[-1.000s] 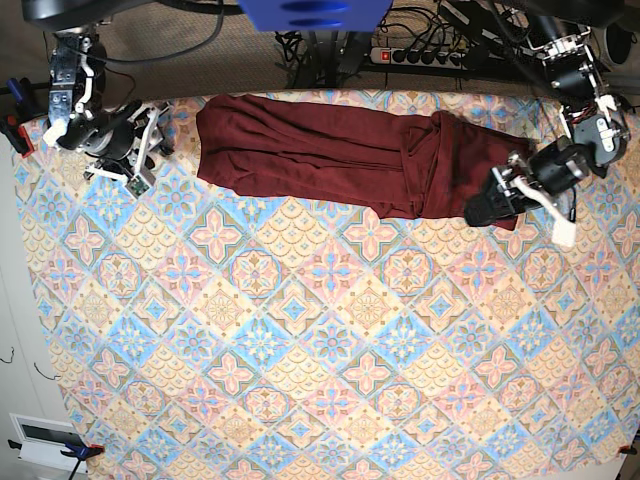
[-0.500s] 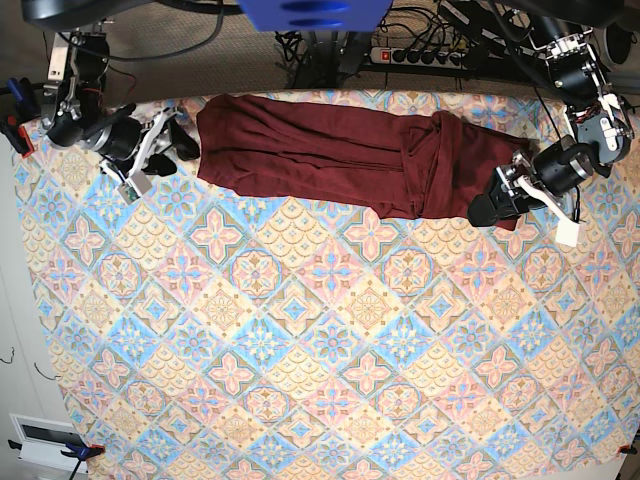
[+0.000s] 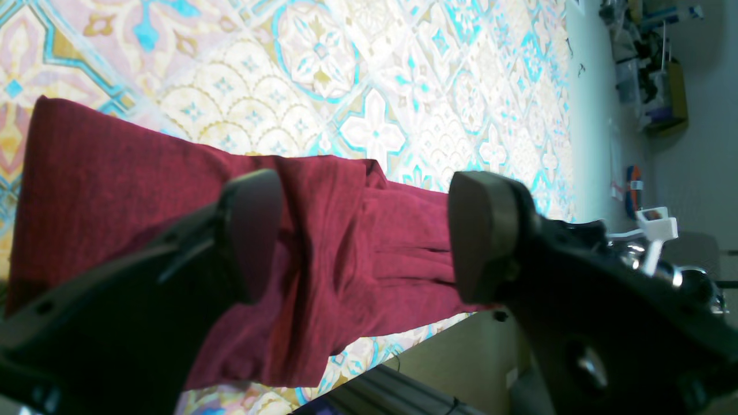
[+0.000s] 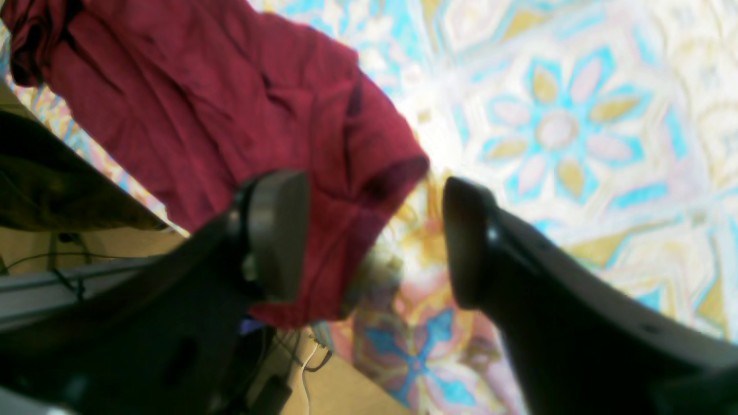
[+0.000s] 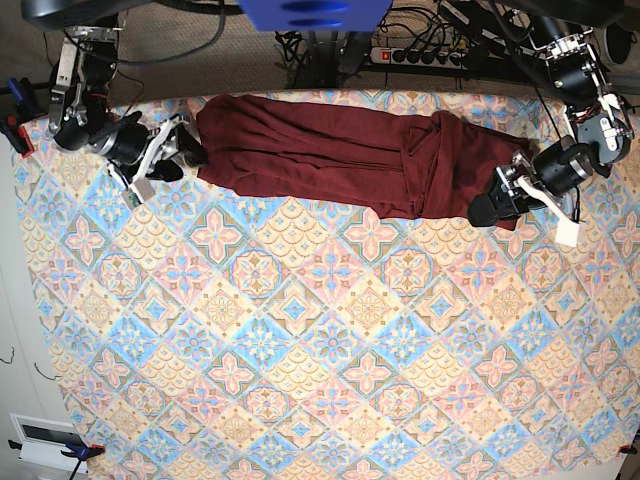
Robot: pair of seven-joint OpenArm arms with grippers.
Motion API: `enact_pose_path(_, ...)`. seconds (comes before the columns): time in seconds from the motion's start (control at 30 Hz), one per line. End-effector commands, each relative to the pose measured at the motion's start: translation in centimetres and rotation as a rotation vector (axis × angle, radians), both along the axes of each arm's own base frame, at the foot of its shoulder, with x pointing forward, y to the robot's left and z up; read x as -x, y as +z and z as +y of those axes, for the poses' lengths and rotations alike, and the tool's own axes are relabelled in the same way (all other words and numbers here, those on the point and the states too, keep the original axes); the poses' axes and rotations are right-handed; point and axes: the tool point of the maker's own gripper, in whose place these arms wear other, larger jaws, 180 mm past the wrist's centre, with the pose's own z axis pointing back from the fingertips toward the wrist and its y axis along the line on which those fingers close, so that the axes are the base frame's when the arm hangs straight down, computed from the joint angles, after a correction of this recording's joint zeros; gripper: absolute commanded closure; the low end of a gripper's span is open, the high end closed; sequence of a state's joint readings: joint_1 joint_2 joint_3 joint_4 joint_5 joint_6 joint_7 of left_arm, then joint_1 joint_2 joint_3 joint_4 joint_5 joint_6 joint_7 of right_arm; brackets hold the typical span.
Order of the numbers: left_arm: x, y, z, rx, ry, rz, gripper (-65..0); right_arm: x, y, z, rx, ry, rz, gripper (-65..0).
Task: Layout the t-shirt on the table in an organized manner, then fold the t-shirt properly
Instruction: 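Push the strip's other end inward with the right gripper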
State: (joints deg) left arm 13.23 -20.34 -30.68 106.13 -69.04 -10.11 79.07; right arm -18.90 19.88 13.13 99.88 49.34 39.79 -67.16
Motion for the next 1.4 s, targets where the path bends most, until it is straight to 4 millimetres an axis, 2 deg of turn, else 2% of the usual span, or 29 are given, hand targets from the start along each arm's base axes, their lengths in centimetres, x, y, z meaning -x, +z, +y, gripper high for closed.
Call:
enact_pose_path(0.0,-0.5,1.1,0.3,-0.008,-0.001,-0.040,-41.8,-0.9,1.0,-0.3,-0.011,-0.003,-0.042,-40.0)
enact_pose_path(0.07,-0.5,1.1,0.3,-0.008,-0.001,-0.040,-41.8,-0.9,1.0,-0.3,-0.012,-0.005,-0.041,-43.4)
enact_pose_path(0.37,-0.3,0.9,0.3,-0.008,-0.001,-0.031,-41.8,-0.7,0.7,0.0,-0.017,0.001,-0.031,-43.6)
enact_pose_path(0.73,0.1,0.6,0.2,-0.007,-0.003,-0.020,-41.8,2.6,-4.7,0.3,-0.085,-0.060,0.185,-43.6)
enact_pose_path(0.83,0.1,0.6,0.2,-0.006,-0.003,-0.019,-41.8,1.7,-4.6,0.5,-0.094,-0.062,0.174,-43.6)
enact_pose_path(0.97,0.1,0.6,0.3,-0.006,-0.002,-0.019,-41.8,1.8,-4.8,1.6,-0.122,-0.066,0.179,-43.6)
enact_pose_path(1.23,0.1,0.6,0.3,-0.007,0.000,-0.020,-41.8,2.6,-5.3,3.9,-0.171,-0.063,0.215,-43.6)
enact_pose_path(1.37,0.1,0.6,0.3,-0.007,0.000,-0.020,-41.8,3.4,-5.6,4.1,-0.176,-0.065,0.233,-43.6)
